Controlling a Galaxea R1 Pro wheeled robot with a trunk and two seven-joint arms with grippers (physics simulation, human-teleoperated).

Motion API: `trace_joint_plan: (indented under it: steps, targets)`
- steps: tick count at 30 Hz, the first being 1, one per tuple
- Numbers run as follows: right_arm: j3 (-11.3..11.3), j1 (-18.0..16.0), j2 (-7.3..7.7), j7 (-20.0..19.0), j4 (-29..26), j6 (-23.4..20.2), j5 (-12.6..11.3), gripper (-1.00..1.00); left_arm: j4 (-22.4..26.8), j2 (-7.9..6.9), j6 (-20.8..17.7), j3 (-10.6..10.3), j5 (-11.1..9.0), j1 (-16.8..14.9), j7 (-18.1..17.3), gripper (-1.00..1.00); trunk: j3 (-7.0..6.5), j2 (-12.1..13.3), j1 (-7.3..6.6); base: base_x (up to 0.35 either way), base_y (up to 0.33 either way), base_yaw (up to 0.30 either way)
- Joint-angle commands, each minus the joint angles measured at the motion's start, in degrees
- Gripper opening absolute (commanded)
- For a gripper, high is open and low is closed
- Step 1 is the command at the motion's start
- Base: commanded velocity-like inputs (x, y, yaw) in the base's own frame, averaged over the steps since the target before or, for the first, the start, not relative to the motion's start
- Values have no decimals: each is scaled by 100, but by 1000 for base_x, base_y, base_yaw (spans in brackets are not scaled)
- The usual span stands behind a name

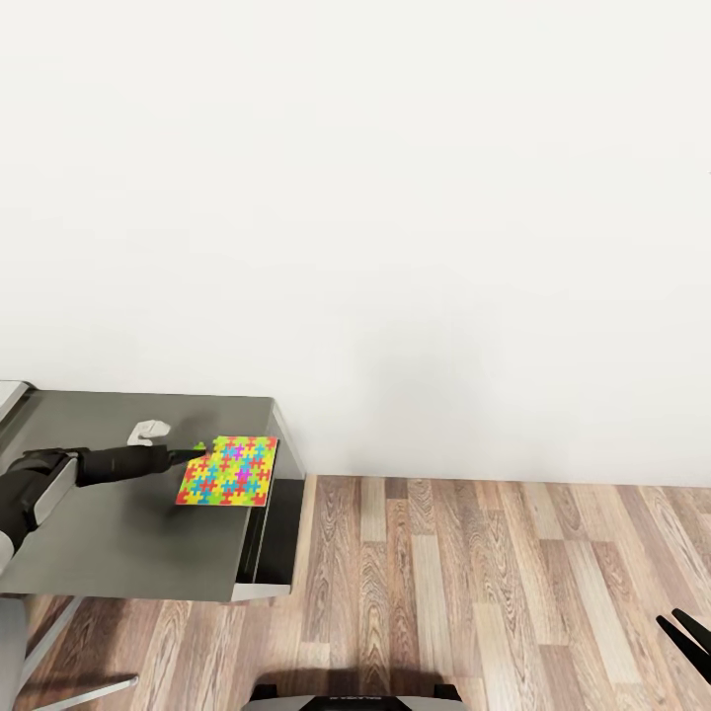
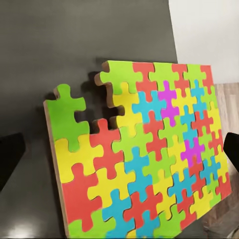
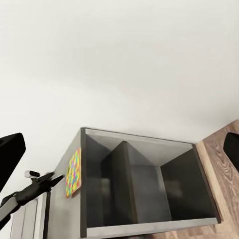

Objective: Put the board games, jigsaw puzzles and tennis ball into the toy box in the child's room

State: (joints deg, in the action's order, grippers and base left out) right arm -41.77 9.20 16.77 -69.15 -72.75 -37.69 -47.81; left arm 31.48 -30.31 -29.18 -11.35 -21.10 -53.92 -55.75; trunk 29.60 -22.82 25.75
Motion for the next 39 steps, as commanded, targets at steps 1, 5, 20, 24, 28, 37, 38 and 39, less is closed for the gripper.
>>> trace_joint_plan:
  steps: [1, 5, 20, 24, 28, 37, 38, 39]
  targets:
    - [3, 3, 2, 7, -3, -45, -37, 100, -3, -84, -46, -25, -70, -5, -30, 100, 8, -10, 4, 0, 0, 0]
    - [3, 3, 2, 7, -3, -45, -41, 100, -8, -294, -52, -12, -86, -5, -218, 100, 8, -10, 4, 0, 0, 0]
    - [16, 3, -8, 8, -24, -35, -37, 100, 28, -810, -367, 294, -97, 20, -1684, 100, 8, -10, 4, 0, 0, 0]
    - [21, 3, -13, 7, -27, -30, -40, 100, 32, -919, -469, 304, -88, 41, -2310, 100, 8, -10, 4, 0, 0, 0]
    - [26, 3, -18, 1, -43, -25, -43, 100, 28, -1094, -542, 307, -88, 70, -2930, 100, 1, -10, 4, 0, 0, 0]
    - [37, 3, -32, -3, -52, -10, -44, 100, -291, -1316, -562, 309, -139, 108, -3425, 100, -68, -10, 4, 0, 0, 0]
    - [39, 3, -32, -5, -51, -7, -44, 100, -363, -1320, -562, 309, -143, 110, -3425, 100, -77, -10, 4, 0, 0, 0]
    - [40, 3, -34, -6, -50, -4, -44, 100, -440, -1322, -562, 309, -146, 112, -3425, 100, -86, -10, 4, 0, 0, 0]
